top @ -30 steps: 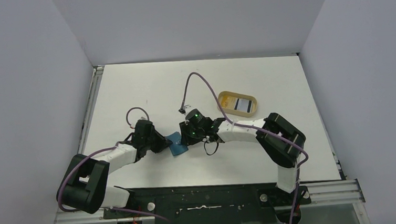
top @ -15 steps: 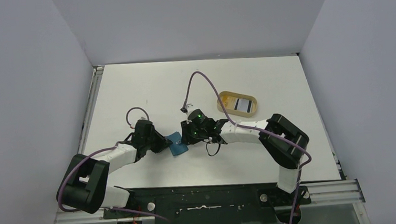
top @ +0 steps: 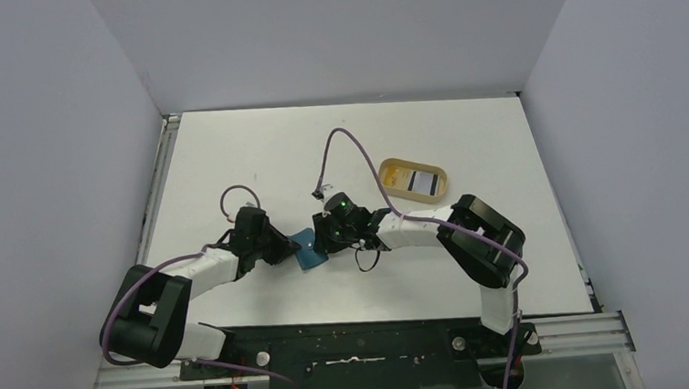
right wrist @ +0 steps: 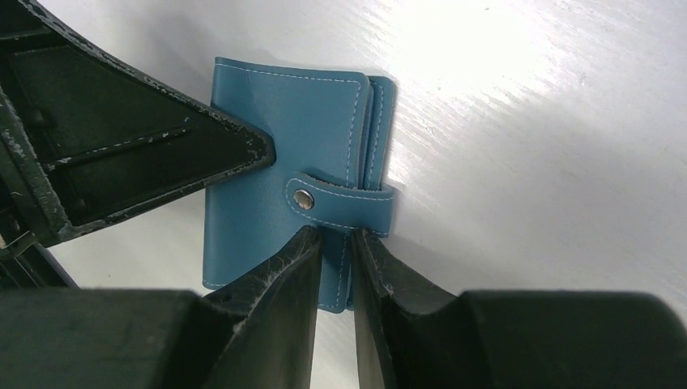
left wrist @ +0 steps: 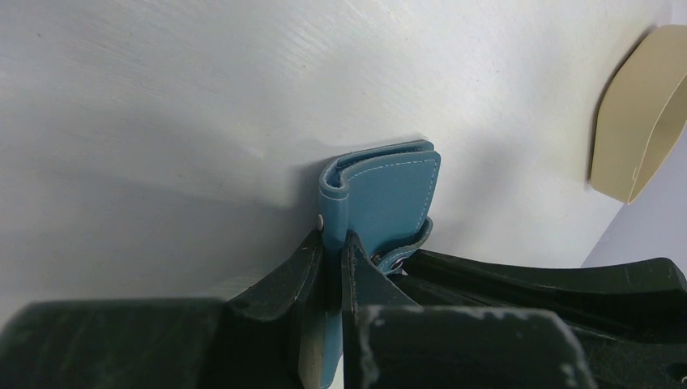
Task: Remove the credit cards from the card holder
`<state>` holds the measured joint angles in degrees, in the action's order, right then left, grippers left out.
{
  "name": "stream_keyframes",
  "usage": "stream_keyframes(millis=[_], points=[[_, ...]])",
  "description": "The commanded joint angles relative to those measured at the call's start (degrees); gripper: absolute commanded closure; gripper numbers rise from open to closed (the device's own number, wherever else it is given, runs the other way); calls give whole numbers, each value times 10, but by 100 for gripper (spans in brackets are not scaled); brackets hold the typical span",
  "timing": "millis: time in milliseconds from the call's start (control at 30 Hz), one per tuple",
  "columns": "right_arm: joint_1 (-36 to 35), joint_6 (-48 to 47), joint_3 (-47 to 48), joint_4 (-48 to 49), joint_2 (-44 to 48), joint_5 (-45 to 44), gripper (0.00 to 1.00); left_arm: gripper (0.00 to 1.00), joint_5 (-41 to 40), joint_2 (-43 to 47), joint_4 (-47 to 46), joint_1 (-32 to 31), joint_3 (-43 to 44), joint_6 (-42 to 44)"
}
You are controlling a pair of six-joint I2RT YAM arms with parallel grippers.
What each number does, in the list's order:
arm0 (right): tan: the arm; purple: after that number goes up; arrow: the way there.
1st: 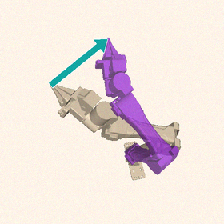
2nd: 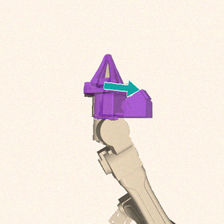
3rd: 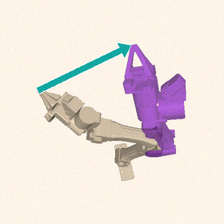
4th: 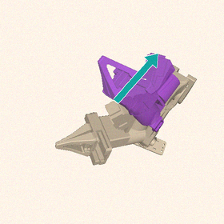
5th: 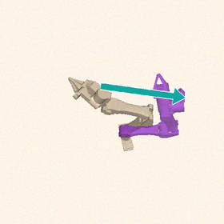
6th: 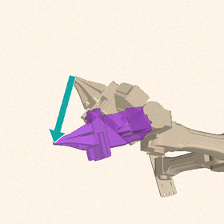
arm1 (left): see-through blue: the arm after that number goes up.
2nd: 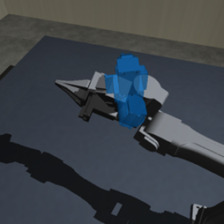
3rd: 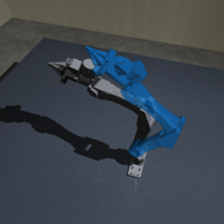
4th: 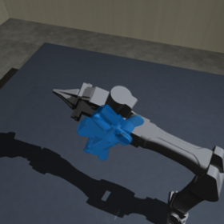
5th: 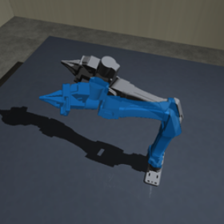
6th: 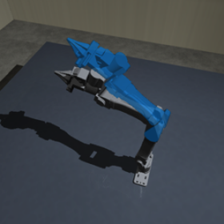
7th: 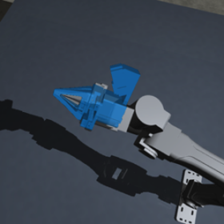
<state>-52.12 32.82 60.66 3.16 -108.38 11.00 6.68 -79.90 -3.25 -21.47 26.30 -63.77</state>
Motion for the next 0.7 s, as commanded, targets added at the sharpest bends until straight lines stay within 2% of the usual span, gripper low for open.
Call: stream_keyframes(millis=[0,200,667], points=[[-4,8,21,49,-12,4,78,100,-30,-20,47,1,-8,26],[-5,6,19,57,-9,13,78,100,-29,-21,47,1,-8,26],[4,37,-42,193,14,77,76,100,-28,-15,48,1,-11,26]])
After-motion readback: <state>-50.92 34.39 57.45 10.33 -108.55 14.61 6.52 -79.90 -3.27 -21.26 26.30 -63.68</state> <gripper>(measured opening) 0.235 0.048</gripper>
